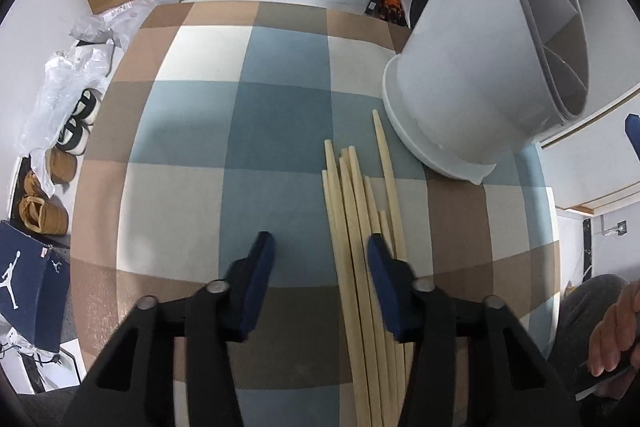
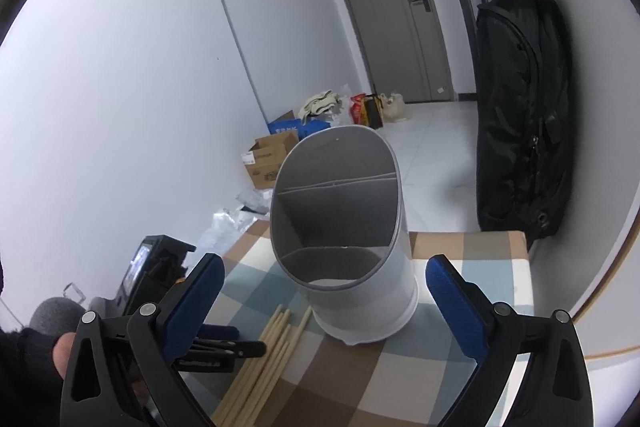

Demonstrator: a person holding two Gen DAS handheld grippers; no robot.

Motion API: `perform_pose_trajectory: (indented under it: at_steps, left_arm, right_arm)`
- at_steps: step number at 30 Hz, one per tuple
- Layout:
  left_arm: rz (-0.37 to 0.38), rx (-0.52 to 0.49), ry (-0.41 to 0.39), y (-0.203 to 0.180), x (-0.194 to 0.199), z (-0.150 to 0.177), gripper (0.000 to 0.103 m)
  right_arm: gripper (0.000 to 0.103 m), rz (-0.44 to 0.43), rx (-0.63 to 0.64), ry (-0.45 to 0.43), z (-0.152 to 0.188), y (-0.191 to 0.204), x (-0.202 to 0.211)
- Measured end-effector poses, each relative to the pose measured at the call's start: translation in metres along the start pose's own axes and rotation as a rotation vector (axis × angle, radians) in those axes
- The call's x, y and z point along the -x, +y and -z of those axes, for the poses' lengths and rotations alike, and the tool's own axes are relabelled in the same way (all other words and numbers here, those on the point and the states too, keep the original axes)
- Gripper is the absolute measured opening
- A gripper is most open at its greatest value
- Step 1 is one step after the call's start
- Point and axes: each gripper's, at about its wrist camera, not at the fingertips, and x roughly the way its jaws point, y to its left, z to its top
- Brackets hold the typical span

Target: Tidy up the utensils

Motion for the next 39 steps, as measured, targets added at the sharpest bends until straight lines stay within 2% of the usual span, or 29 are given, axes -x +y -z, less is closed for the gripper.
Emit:
perform_pose_trajectory:
  at_steps: [1,2,4,8,18,24,27,30,31,32,34,36,39]
  left_arm:
    - [0.003,0.001,0.000,0.001,-0.002,0.000,0.015]
    - [0.017,0.009,0.008,0.001,-0.002,0.001,0.011]
    - [0.038,0.020,0.005,0.001,-0.003,0.004,0.008]
    - [0.031,0.015,-0.020,-0.001,0.001,0.006,0.002]
    - [0.052,0.044,-0.066,0.015,0.007,0.004,0.000]
    - [0.030,0.076,-0.083,0.023,0.014,0.008,0.000]
    - [0.029,0.097,-0.065,0.031,0.015,0.009,0.000]
    - [0.018,0.110,-0.065,0.033,0.019,0.012,0.002]
    - [0.009,0.111,-0.069,0.035,0.021,0.012,0.004]
    - [0.004,0.112,-0.072,0.036,0.023,0.012,0.006]
    - [0.006,0.120,-0.091,0.039,0.029,0.014,0.023]
    - [-0.001,0.128,-0.116,0.044,0.034,0.016,0.034]
    - [-0.008,0.130,-0.158,0.049,0.044,0.017,0.036]
  right_arm:
    - [0.102,-0.002,-0.002,0.000,0.001,-0.002,-0.001]
    - [0.102,-0.004,-0.005,0.003,0.001,-0.002,-0.001]
    - [0.102,-0.007,-0.007,0.005,0.000,-0.003,-0.002]
    - [0.102,-0.013,-0.017,0.006,0.000,-0.005,-0.001]
    - [0.102,-0.014,-0.004,0.005,0.002,0.002,0.002]
    - [0.101,-0.050,-0.021,0.063,0.009,0.008,-0.003]
    - [0.088,-0.075,-0.014,0.124,0.017,0.015,-0.010]
    - [0.075,-0.113,-0.044,0.249,0.032,0.024,-0.031]
    - [0.065,-0.123,-0.057,0.288,0.037,0.026,-0.038]
    - [0.057,-0.132,-0.070,0.325,0.042,0.028,-0.045]
    - [0.047,-0.138,-0.102,0.414,0.051,0.031,-0.064]
    - [0.042,-0.133,-0.122,0.465,0.056,0.034,-0.076]
    - [0.040,-0.100,-0.132,0.515,0.059,0.038,-0.095]
